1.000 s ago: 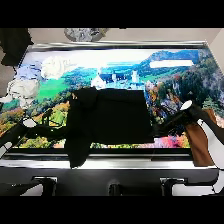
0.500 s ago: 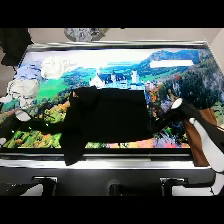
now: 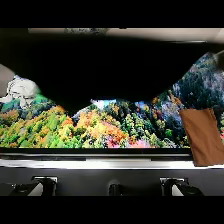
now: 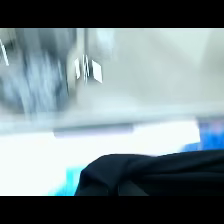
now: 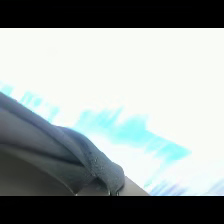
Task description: Fold the shirts.
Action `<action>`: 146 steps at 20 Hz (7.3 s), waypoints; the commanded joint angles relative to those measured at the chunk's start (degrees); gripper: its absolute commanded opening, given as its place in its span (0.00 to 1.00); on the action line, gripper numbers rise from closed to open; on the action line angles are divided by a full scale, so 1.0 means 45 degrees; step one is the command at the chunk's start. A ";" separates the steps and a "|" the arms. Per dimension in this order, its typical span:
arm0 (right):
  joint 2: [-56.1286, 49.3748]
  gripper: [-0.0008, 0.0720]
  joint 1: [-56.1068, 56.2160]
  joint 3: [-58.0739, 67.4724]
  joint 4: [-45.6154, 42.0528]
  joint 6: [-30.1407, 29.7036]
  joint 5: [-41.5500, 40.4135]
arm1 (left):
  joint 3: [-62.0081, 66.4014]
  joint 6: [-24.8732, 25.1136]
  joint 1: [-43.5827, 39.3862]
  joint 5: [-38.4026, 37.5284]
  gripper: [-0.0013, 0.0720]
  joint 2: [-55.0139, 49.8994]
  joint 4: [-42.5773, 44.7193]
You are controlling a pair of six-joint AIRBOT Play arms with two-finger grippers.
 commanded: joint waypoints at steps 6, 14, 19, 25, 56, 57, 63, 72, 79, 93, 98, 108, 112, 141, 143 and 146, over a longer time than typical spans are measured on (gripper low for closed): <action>0.3206 0.06 -0.0146 0.0991 -0.2293 0.2302 -0.0277 | 0.2404 -0.1428 0.0019 0.1282 0.06 0.1307 -0.0058; -0.3211 0.06 -0.0107 -0.0316 -0.2016 0.0670 0.6227 | -0.2550 -0.0792 -0.0107 -0.1010 0.06 -0.1792 0.0782; -0.8733 0.06 -0.0092 -0.1360 -0.0121 0.1860 0.3536 | -0.6441 0.0486 -0.0821 0.1928 0.06 -0.5430 0.0738; -1.1676 0.06 -0.0092 -0.1360 0.2764 0.2691 0.2856 | -0.6465 0.0452 -0.1171 0.1758 0.07 -0.8893 -0.1365; -0.8150 0.80 -0.2317 -0.8349 0.1632 -0.0607 0.6280 | -1.0778 0.0792 0.2108 -0.1676 0.06 -0.8573 -0.0559; -0.7922 0.81 -0.2312 -0.9296 0.2093 -0.0835 0.5765 | -1.0778 0.0792 0.2108 -0.1681 0.06 -0.8573 -0.0559; -0.7791 0.81 -0.2312 -1.1876 0.3978 -0.1103 0.4303 | -1.0778 0.0787 0.2050 -0.2050 0.06 -0.8417 -0.0568; -0.7718 0.06 0.0330 -1.2152 0.4216 0.0078 0.3230 | -1.0613 0.0787 0.2059 -0.2589 0.06 -0.7854 -0.0554; -0.3662 0.06 0.0039 -0.5814 0.1841 -0.2016 0.3521 | -0.3963 0.0471 0.2050 -0.3128 0.06 -0.4522 -0.0923; 0.2686 0.06 0.0039 0.1243 -0.2370 -0.0452 0.0879 | 0.2050 -0.0568 0.2030 0.0748 0.06 0.2161 -0.0942; 0.1579 0.06 0.0039 0.1243 -0.2365 0.0257 0.2225 | 0.2050 -0.0563 0.2030 -0.0636 0.06 0.1054 -0.0894; -1.0501 0.06 0.0879 0.0879 -0.1506 0.0024 0.6358 | -0.3643 0.0699 0.0806 -0.3492 0.06 -0.7237 -0.0894; -1.2745 0.06 0.1428 0.0889 -0.1457 0.0015 0.2807 | -0.3555 0.1185 0.0083 -0.0602 0.06 -1.0467 -0.0952; -1.0239 0.75 -0.1185 -0.0583 -0.0797 0.0554 0.9054 | -0.3429 -0.0151 0.1627 -0.7227 0.59 -1.0457 0.0651; -0.9636 0.76 -0.1486 -0.1715 -0.0816 0.0325 0.8903 | -0.6052 0.0000 0.1783 -0.6504 0.68 -0.9330 0.0636; -0.8675 0.76 -0.1428 -0.4313 -0.0981 0.0321 0.7616 | -1.1672 0.1243 0.1739 -0.4459 0.68 -0.7266 -0.0612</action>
